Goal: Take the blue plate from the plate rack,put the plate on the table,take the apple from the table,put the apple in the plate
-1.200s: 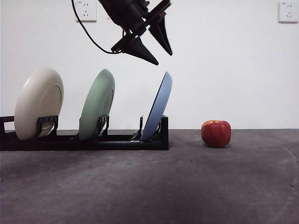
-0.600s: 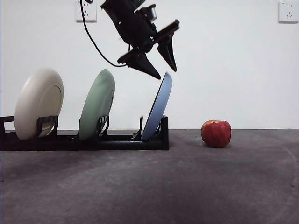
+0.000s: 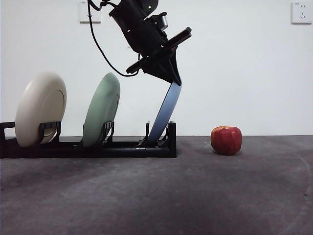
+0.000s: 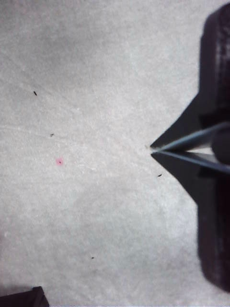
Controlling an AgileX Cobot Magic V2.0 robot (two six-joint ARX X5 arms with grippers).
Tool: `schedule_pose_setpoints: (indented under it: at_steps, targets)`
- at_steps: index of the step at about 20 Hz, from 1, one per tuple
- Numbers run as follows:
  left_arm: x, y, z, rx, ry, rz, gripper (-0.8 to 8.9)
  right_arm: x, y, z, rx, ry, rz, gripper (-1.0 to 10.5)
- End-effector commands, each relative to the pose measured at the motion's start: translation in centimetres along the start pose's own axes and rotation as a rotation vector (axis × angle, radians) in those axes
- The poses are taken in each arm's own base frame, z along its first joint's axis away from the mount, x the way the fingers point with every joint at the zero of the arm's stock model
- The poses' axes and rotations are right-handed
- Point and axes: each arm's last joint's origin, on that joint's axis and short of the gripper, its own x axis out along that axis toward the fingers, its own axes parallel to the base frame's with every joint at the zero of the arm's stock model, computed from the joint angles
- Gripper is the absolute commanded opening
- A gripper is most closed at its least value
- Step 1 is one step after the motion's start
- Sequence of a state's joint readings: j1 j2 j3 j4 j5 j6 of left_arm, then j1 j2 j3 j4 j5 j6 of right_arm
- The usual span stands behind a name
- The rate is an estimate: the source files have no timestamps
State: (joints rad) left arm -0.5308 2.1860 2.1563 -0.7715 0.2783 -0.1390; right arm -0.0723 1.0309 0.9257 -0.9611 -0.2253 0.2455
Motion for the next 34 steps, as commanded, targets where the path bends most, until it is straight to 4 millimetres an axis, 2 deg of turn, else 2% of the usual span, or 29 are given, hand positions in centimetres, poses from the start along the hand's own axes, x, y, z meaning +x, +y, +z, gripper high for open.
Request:
schedule_pose_setpoints:
  at_steps: [1,5,7,13,20,27,30,32,34]
  targets:
    - [0.4,0.2,0.0,0.010,-0.004,0.010,-0.08,-0.1,0.1,0.2,-0.028,-0.015,0.004,0.0]
    - [-0.4,0.1,0.1,0.003,0.003,-0.039,-0.08,-0.2,0.4,0.6,-0.176,-0.054,0.091,0.0]
    - [-1.4,-0.3,0.4,0.009,-0.014,-0.041,-0.08,-0.2,0.7,0.6,-0.228,-0.051,0.168,0.0]
    - [-5.9,-1.8,1.8,0.044,-0.124,-0.054,-0.08,-0.4,1.4,0.6,-0.340,-0.054,0.408,0.0]
    - [-10.7,-3.6,1.9,0.061,-0.155,-0.082,-0.08,-0.4,1.4,0.6,-0.337,-0.052,0.424,0.0]
    - [-17.0,-8.3,0.1,0.184,-0.126,-0.161,-0.08,-0.4,1.4,0.5,-0.285,-0.034,0.424,0.0]
    - [-19.7,-9.8,-1.2,0.251,-0.096,-0.145,-0.08,-0.4,1.4,0.4,-0.293,-0.020,0.422,0.0]
    - [-21.0,-10.6,-2.4,0.298,-0.049,-0.086,-0.08,-0.4,1.3,0.3,-0.325,-0.022,0.422,0.0]
    - [-21.3,-11.3,-3.2,0.333,-0.005,-0.027,-0.08,-0.4,1.4,0.3,-0.330,-0.024,0.450,0.0]
